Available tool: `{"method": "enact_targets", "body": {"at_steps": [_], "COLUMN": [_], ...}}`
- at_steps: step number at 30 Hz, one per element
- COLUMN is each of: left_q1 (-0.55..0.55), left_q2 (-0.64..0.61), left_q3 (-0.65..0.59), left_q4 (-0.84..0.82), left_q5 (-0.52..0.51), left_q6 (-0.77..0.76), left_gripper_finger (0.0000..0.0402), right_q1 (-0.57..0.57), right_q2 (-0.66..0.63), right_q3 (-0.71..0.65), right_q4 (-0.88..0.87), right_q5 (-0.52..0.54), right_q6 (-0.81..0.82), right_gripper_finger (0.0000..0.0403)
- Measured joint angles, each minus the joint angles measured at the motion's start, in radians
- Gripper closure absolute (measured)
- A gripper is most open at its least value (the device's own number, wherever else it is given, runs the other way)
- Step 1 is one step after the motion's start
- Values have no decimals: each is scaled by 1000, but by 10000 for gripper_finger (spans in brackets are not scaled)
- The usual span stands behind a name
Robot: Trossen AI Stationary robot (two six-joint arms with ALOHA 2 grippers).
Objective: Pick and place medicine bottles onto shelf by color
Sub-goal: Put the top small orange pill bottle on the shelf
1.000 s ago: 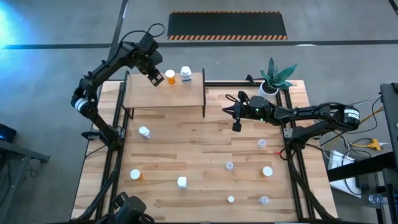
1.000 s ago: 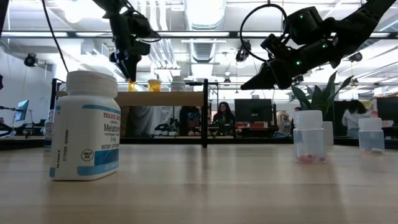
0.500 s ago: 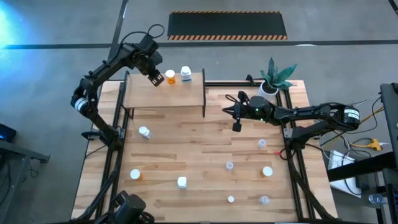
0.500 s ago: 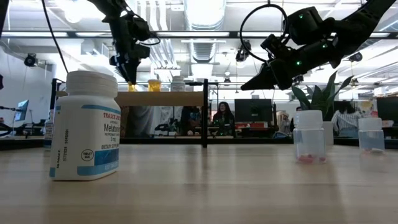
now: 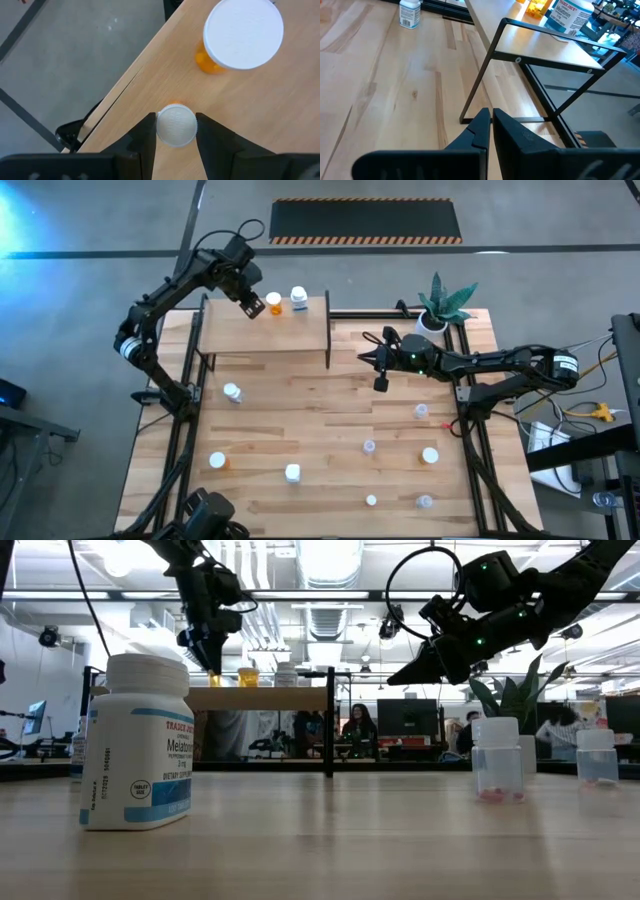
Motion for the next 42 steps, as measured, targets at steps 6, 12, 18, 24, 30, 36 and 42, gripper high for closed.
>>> {"method": "enact_targets", "body": {"at_steps": [6, 12, 18, 24, 30, 36, 42], "left_q1": [0, 0, 0, 0, 0, 0, -1], "left_q2": [0, -1, -1, -1, -1, -2, -2], "left_q3": [0, 0, -1, -1, -2, -10, -10], "left_q4": [0, 1, 1, 1, 1, 2, 1], "left_q5": [0, 0, 0, 0, 0, 0, 0], "left_q6": [-1, -2, -2, -4, -5, -21, -26], "left_gripper_finger": [294, 282, 279, 278, 278, 278, 274], "right_q1": [0, 0, 0, 0, 0, 0, 0], "right_q2": [0, 0, 0, 0, 0, 0, 0], "right_q3": [0, 0, 0, 0, 0, 0, 0], "right_q4": [0, -1, -1, -1, -2, -2, -3], "right_q5": [0, 0, 0, 0, 0, 0, 0], "right_q6": [0, 0, 0, 0, 0, 0, 0], "right_gripper_finger": [390, 390, 390, 390, 390, 390, 390]}}
